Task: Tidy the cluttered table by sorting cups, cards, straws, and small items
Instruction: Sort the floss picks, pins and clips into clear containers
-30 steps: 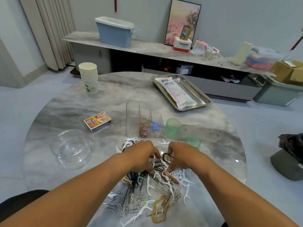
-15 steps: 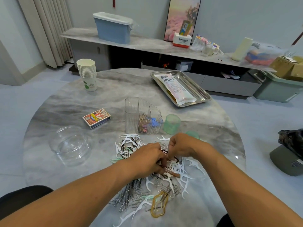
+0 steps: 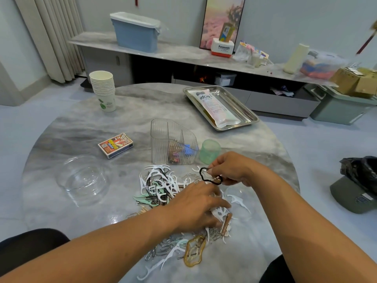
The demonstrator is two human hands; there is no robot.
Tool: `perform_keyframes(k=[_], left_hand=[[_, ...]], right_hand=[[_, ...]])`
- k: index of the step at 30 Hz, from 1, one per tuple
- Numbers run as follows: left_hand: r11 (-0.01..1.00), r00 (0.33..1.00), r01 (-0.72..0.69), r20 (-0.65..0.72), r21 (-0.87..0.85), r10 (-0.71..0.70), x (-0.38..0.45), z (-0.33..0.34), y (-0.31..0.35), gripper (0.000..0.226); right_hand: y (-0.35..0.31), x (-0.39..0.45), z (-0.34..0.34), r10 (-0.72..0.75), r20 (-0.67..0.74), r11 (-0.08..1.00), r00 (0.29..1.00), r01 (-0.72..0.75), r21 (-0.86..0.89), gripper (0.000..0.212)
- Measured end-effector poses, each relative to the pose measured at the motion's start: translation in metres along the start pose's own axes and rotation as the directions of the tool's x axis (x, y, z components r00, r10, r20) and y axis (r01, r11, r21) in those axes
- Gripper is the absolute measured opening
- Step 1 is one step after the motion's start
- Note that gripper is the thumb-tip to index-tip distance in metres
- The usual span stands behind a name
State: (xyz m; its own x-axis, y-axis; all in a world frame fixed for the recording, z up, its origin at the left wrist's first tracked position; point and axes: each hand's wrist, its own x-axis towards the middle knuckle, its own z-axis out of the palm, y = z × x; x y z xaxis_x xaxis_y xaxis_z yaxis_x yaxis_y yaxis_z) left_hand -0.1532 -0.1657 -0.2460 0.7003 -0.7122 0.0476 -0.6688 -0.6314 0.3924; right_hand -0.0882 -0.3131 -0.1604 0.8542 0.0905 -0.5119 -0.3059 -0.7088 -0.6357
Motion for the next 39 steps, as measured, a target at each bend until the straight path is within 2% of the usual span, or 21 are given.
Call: perform_keyframes(k=[6, 11, 13, 16, 23, 26, 28, 29, 31, 32, 36, 39], left_hand=[[0.949, 0.966, -0.258, 0.046, 0.181, 0.254, -0.001, 0.007, 0.005, 0.039], [0.908, 0.952, -0.299, 0.027, 0.294, 0.304, 0.004, 0.01, 0.001, 0.045], [0.914, 0.955, -0.276, -0.02, 0.298, 0.295, 0.004, 0.01, -0.002, 0.042], [0.939, 0.962, -0.237, -0.075, 0.25, 0.263, 0.001, 0.006, -0.004, 0.018], [0.976, 0.988, -0.136, -0.045, 0.169, 0.145, -0.003, -0.01, -0.009, 0.012], [0.999, 0.998, -0.036, -0.041, 0.035, 0.037, -0.004, -0.013, -0.012, 0.015], [0.979, 0.99, 0.11, -0.065, -0.172, -0.123, -0.004, -0.018, -0.012, 0.024], [0.926, 0.973, 0.188, -0.063, -0.327, -0.22, -0.003, -0.021, -0.013, 0.028], [0.724, 0.922, 0.279, -0.034, -0.631, -0.385, -0.003, -0.03, -0.014, 0.03], [0.624, 0.892, 0.296, -0.023, -0.723, -0.451, -0.003, -0.034, -0.015, 0.03], [0.372, 0.76, 0.329, 0.01, -0.868, -0.65, -0.003, -0.047, -0.024, 0.033], [0.226, 0.683, 0.278, 0.027, -0.934, -0.73, -0.002, -0.053, -0.027, 0.037]], right_hand=[[0.0, -0.004, 0.003, 0.004, 0.006, 1.0, 1.0, -0.004, 0.011, 0.002], [-0.001, -0.007, 0.004, 0.014, 0.031, 0.997, 0.999, -0.016, 0.078, 0.008], [-0.001, -0.009, 0.004, 0.016, 0.036, 0.995, 0.999, -0.019, 0.094, 0.011], [0.0, -0.01, 0.002, 0.001, 0.028, 0.995, 1.0, -0.004, 0.098, 0.013], [0.005, -0.006, -0.003, -0.039, -0.039, 0.995, 0.998, 0.042, 0.095, 0.012], [0.006, -0.006, -0.006, -0.034, -0.033, 0.992, 0.999, 0.038, 0.121, 0.01], [0.007, -0.007, -0.009, -0.029, -0.022, 0.988, 0.999, 0.032, 0.154, 0.008], [0.007, -0.007, -0.011, -0.029, -0.017, 0.983, 0.999, 0.032, 0.182, 0.007], [0.006, -0.007, -0.015, -0.034, 0.001, 0.966, 0.999, 0.033, 0.258, 0.006], [0.005, -0.008, -0.017, -0.038, 0.017, 0.951, 0.999, 0.031, 0.306, 0.006], [0.002, -0.007, -0.022, -0.046, 0.072, 0.902, 0.996, 0.011, 0.431, 0.013], [-0.001, -0.005, -0.015, -0.055, 0.092, 0.878, 0.994, 0.004, 0.479, 0.016]])
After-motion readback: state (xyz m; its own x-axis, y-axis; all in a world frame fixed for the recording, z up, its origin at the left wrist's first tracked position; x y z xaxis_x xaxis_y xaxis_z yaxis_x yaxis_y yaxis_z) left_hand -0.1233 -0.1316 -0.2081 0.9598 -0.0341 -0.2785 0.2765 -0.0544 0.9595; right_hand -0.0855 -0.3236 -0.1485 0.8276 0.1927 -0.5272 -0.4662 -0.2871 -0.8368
